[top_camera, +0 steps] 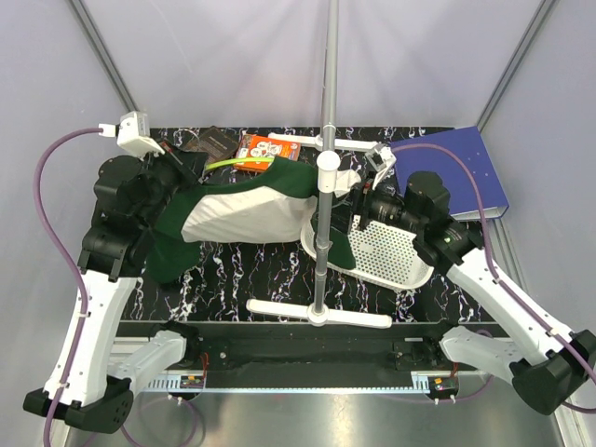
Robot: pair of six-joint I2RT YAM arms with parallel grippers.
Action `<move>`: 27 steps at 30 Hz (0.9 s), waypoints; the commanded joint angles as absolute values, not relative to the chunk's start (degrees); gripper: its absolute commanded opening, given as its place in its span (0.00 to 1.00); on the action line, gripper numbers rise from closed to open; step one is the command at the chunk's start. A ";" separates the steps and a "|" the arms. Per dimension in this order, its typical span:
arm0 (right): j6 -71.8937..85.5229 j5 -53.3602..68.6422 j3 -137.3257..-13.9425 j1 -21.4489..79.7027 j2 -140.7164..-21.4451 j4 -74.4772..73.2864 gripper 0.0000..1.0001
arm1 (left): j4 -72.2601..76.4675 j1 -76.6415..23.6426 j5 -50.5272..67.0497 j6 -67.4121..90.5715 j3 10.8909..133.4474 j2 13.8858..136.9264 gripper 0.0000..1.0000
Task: Remove the t-shirt from the hanger
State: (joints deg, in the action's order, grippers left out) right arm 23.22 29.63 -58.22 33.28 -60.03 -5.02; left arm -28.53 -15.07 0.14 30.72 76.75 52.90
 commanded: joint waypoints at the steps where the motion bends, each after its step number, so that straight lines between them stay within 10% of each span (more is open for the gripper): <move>1: 18.98 25.58 -57.39 33.31 -59.94 -1.33 0.74 | -21.10 -14.85 1.14 34.36 77.87 50.80 0.00; 14: 21.69 18.90 -61.34 33.31 -62.14 3.51 0.37 | -19.78 -14.85 1.94 35.07 72.95 47.55 0.00; 19: 30.93 18.54 -60.56 33.31 -63.80 9.91 0.00 | -17.85 -14.85 0.44 35.24 70.40 46.93 0.00; 27: 40.60 1.25 -57.66 33.31 -58.73 7.13 0.00 | -14.42 -14.85 -11.85 39.89 64.70 39.66 0.00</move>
State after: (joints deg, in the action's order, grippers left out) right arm 34.09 13.15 -58.59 33.28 -63.53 4.84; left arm -23.62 -15.07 -2.46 35.59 67.09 46.15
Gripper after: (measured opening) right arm 0.011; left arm 0.035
